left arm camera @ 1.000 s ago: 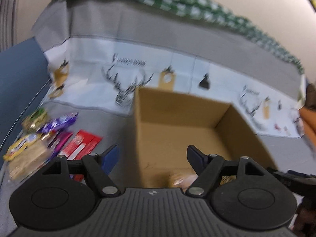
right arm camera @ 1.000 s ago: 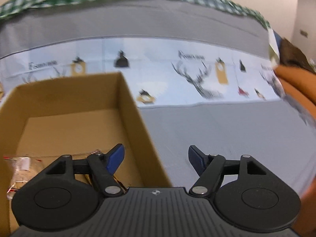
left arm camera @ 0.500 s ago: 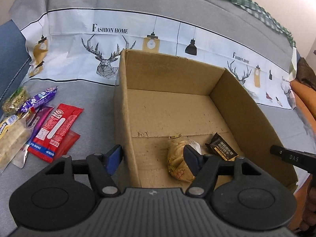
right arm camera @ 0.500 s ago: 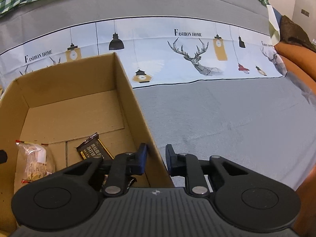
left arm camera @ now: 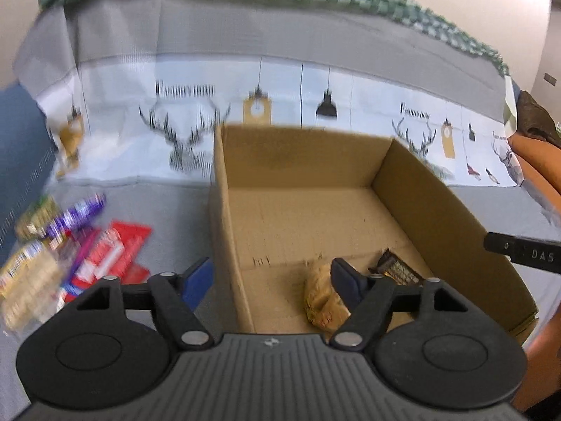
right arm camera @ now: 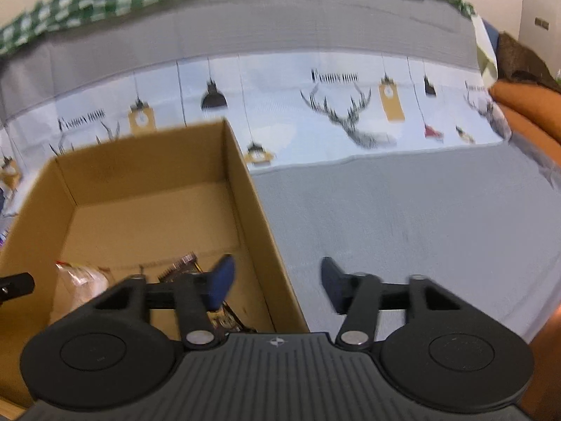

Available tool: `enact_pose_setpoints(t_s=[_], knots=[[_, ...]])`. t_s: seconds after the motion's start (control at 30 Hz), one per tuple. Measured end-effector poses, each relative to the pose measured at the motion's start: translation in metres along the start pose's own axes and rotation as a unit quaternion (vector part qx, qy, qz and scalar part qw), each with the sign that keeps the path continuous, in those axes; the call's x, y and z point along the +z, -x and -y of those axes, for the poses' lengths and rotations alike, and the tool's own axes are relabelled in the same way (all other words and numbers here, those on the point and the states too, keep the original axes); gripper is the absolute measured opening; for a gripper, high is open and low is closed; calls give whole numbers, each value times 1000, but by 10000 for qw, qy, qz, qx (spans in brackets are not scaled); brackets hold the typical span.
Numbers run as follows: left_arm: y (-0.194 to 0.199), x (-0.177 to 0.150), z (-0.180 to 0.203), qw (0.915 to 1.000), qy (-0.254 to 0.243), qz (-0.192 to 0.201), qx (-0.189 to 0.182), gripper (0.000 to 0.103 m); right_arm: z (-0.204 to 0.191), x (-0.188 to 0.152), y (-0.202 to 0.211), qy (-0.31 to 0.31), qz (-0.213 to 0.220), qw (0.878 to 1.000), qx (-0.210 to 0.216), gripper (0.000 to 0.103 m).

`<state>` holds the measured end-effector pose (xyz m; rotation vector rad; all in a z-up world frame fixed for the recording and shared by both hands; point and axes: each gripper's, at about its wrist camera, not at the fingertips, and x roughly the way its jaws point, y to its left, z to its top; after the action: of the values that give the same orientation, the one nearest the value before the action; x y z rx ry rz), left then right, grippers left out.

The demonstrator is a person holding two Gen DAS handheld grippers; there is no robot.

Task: Organize snacks
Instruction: 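Move both tools back to the snack pile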

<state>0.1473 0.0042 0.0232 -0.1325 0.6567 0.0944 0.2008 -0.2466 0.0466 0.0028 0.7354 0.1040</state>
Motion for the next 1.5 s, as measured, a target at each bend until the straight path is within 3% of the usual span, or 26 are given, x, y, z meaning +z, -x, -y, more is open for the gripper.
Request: enact_pose_setpoints(t_s=[0.23, 0.33, 0.47, 0.57, 0.63, 0.73, 0.8, 0.9, 1.0, 1.13, 1.27, 1.4, 1.5], knots=[[40, -8, 17, 9930, -663, 967, -137, 89, -16, 1, 24, 320, 612, 9974, 198, 63], [51, -14, 25, 9901, -898, 1061, -186, 89, -22, 0, 34, 368, 900, 9951, 177, 67], [62, -23, 27, 9900, -1070, 890, -233, 90, -29, -3, 47, 318, 1156, 9926, 215, 78], [79, -25, 23, 9877, -1191, 953, -334, 89, -36, -4, 56, 310, 1304, 9905, 308, 78], [91, -21, 21, 9844, -1390, 1023, -329, 86, -41, -5, 61, 326, 1385, 9891, 373, 78], [105, -14, 14, 9794, -1642, 1103, -396, 72, -48, -5, 68, 298, 1481, 9872, 506, 77], [111, -10, 6, 9784, -1697, 1068, -495, 53, -55, -6, 71, 208, 1481, 9869, 598, 75], [115, -9, -11, 9775, -1786, 952, -602, 35, -68, -9, 78, 42, 1506, 9853, 804, 65], [118, -17, -29, 9762, -1901, 897, -529, 27, -84, -14, 85, 43, 1555, 9815, 1119, 50], [119, -34, -59, 9775, -1931, 756, -377, 26, -112, -21, 93, 366, 1643, 9739, 1525, 39], [126, -46, -96, 9830, -1662, 767, -129, 26, -143, -29, 95, 771, 1629, 9679, 1752, 33], [118, -66, -140, 9961, -587, 605, 264, 26, -170, -35, 100, 951, 1639, 9587, 2119, 33], [129, -60, -173, 9927, 508, 911, 606, 26, -190, -42, 104, 1114, 1595, 9512, 2396, 33]])
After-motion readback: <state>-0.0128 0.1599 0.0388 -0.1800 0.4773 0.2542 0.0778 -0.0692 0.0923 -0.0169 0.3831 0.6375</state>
